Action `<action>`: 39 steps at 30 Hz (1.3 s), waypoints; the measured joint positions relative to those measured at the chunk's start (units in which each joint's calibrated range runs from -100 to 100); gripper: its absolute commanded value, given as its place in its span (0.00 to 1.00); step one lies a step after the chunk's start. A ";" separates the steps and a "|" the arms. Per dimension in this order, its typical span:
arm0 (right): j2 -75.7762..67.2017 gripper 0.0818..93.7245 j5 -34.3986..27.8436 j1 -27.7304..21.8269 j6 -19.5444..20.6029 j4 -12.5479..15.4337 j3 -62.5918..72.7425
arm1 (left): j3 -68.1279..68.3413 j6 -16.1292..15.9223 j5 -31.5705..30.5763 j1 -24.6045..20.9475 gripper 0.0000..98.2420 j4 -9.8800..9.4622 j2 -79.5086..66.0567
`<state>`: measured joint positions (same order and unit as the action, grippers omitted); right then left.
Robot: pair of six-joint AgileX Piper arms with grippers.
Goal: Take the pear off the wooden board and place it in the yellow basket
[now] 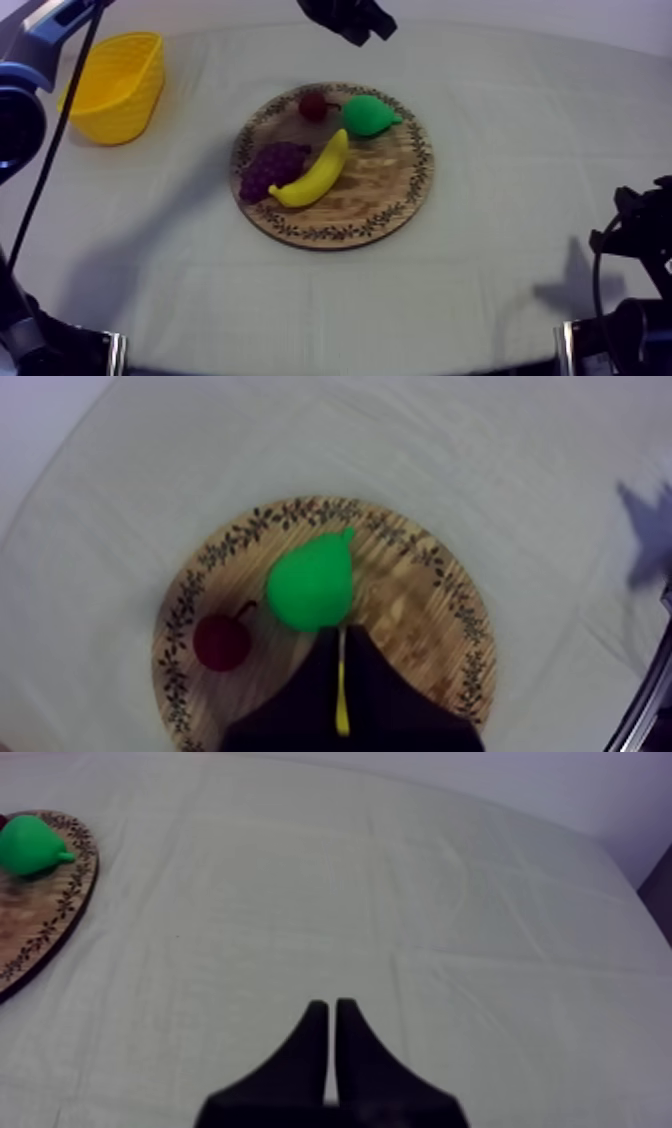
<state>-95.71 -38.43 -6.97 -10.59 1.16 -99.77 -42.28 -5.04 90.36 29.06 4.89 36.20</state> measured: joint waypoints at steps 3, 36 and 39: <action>0.00 0.00 0.00 0.00 0.00 0.00 0.00 | -2.64 -4.31 0.66 0.15 0.00 -0.29 1.69; 0.00 0.00 0.00 0.00 0.00 0.00 0.00 | -6.22 -16.98 9.39 -0.82 0.78 -3.26 7.60; 0.00 0.00 0.00 0.00 -0.03 0.00 0.00 | -7.35 -16.85 9.31 -0.42 0.79 -3.21 9.39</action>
<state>-95.71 -38.43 -6.97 -10.62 1.16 -99.77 -49.63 -21.89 99.68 28.64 1.68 45.59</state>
